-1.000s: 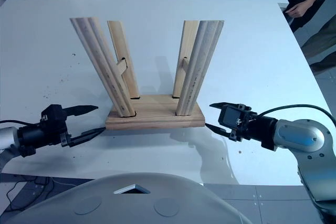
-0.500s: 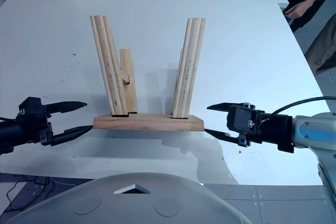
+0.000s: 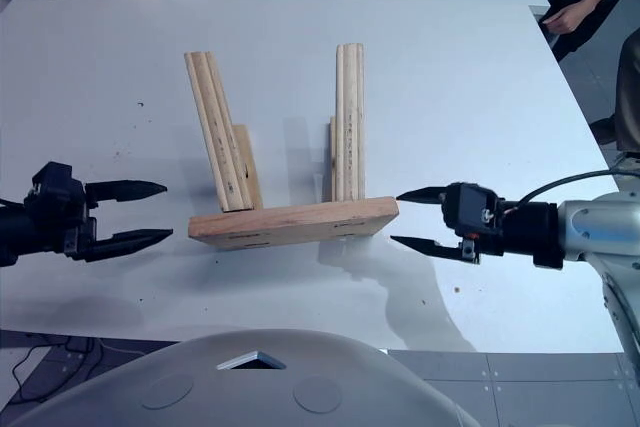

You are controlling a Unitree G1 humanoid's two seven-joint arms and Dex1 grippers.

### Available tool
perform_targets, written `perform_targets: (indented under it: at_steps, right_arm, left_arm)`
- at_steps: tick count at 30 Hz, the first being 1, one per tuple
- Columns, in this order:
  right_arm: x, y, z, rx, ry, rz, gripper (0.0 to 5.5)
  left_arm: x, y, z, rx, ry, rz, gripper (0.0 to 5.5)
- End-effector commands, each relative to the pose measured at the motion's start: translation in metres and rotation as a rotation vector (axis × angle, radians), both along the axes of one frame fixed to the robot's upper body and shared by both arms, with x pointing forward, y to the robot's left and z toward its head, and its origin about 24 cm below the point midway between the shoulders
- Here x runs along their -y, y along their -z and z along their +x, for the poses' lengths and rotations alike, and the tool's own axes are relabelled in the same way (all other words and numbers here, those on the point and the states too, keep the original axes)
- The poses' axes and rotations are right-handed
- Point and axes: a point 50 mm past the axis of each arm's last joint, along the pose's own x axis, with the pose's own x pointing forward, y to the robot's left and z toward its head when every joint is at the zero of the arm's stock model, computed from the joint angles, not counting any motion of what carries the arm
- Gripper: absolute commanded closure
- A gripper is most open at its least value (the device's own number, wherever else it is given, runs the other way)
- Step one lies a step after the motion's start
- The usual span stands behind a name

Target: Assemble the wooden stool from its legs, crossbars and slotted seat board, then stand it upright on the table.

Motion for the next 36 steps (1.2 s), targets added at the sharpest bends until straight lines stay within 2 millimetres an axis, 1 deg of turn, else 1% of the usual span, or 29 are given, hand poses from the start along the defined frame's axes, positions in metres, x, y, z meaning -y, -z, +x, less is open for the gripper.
perform_targets:
  at_steps: [1,5,7,10,15,19,22,25,30,36]
  right_arm:
    - [0.015,0.005,0.011,0.000,0.062,-0.056,2.72]
    - [0.039,0.038,0.009,-0.091,0.096,-0.146,2.72]
    - [0.045,0.056,0.006,-0.129,0.103,-0.165,2.72]
    - [0.042,0.080,0.007,-0.162,0.108,-0.139,2.72]
    - [0.025,0.098,0.011,-0.179,0.092,-0.053,2.72]
    - [0.019,0.112,0.018,-0.175,0.082,-0.035,2.72]
    - [0.017,0.117,0.020,-0.168,0.071,-0.036,2.72]
    - [0.015,0.122,0.023,-0.170,0.058,-0.036,2.72]
    - [0.007,0.129,0.026,-0.171,0.028,-0.029,2.72]
    - [0.000,0.133,0.031,-0.166,-0.002,-0.021,2.72]
  left_arm:
    - [-0.016,0.011,0.002,-0.013,-0.008,0.106,1.93]
    - [-0.019,0.042,-0.012,-0.049,0.035,0.208,1.93]
    - [-0.017,0.058,-0.013,-0.024,0.012,0.249,1.93]
    - [-0.003,0.080,-0.008,0.054,-0.066,0.238,1.93]
    - [0.014,0.102,-0.014,0.091,-0.076,0.195,1.93]
    - [0.021,0.111,-0.017,0.076,-0.075,0.180,1.93]
    - [0.021,0.115,-0.014,0.072,-0.057,0.190,1.93]
    - [0.026,0.119,-0.012,0.073,-0.029,0.182,1.93]
    - [0.033,0.122,-0.007,0.075,0.007,0.161,1.93]
    - [0.036,0.122,-0.013,-0.003,0.081,0.130,1.93]
